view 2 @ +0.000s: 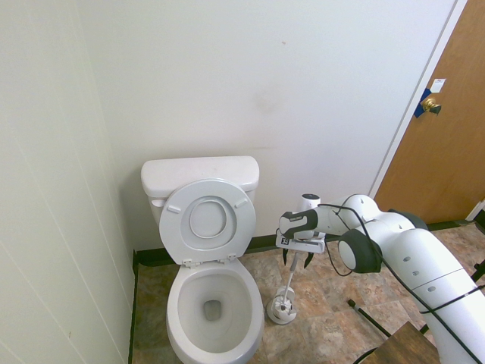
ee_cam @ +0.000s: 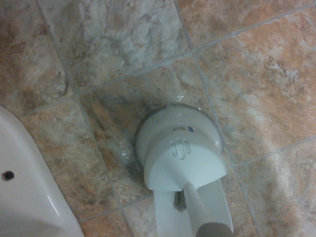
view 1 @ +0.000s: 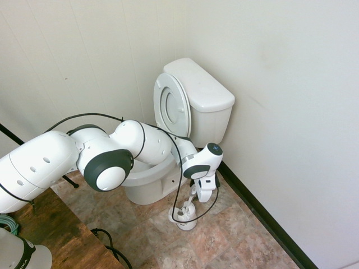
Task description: Clean the toilet
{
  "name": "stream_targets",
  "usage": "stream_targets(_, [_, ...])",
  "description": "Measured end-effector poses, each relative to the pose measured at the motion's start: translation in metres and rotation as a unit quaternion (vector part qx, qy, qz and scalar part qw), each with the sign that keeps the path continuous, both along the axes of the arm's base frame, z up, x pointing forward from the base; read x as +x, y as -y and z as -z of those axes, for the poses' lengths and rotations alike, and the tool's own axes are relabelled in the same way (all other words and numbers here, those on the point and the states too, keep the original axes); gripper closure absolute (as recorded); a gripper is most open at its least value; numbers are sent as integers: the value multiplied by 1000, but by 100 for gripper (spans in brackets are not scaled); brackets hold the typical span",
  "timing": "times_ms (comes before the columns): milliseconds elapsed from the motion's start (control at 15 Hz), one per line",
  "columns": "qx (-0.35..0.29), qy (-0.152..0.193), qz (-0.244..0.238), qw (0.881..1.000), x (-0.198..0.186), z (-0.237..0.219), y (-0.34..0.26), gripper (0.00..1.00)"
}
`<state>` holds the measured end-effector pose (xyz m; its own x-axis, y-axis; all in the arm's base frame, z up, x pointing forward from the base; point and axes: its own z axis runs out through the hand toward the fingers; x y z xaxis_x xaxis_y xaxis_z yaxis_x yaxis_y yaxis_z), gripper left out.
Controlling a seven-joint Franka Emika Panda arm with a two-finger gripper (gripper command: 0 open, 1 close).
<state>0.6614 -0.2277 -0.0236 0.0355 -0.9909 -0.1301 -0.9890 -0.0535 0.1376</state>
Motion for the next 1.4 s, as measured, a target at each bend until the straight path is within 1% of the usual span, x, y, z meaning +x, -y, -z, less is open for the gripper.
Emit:
stream_targets(267, [4,-1,-3,1000,4,6,-4,100])
stream_targets(933, [5,1,-3,1000,7,3,-1,100])
stream_targets(1200, [-6,24,-6,1000,2,6,2,100])
stream_targets(1400, [-8,53,-7,999,-20,7,4,100])
